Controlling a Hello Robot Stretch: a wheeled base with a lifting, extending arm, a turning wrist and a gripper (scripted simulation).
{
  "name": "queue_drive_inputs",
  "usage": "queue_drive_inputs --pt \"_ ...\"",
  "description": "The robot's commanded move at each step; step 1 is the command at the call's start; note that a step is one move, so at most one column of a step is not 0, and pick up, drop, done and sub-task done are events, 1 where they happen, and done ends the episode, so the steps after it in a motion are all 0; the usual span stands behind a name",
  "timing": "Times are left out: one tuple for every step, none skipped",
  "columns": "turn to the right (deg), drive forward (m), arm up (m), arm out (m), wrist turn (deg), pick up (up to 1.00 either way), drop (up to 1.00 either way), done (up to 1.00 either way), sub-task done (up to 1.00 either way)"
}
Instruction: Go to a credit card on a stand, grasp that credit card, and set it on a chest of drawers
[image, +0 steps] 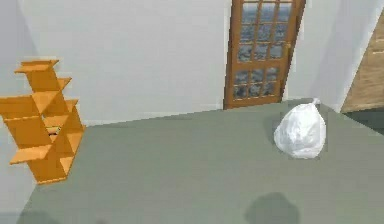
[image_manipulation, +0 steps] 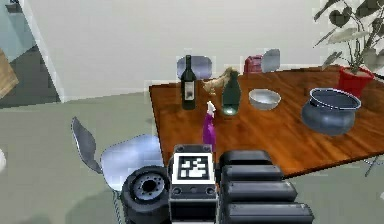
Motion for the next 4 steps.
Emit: queue_drive_inputs --pt "0.0 0.10 0.00 0.00 0.0 0.00 0.00 0.00 0.00" --pt "33.0 0.00 0.00 0.00 0.0 0.00 0.00 0.00 0.00" --pt "0.0 0.85 0.00 0.00 0.0 0.00 0.00 0.00 0.00" --pt "39.0 0.00 0.00 0.00 0.0 0.00 0.00 0.00 0.00"
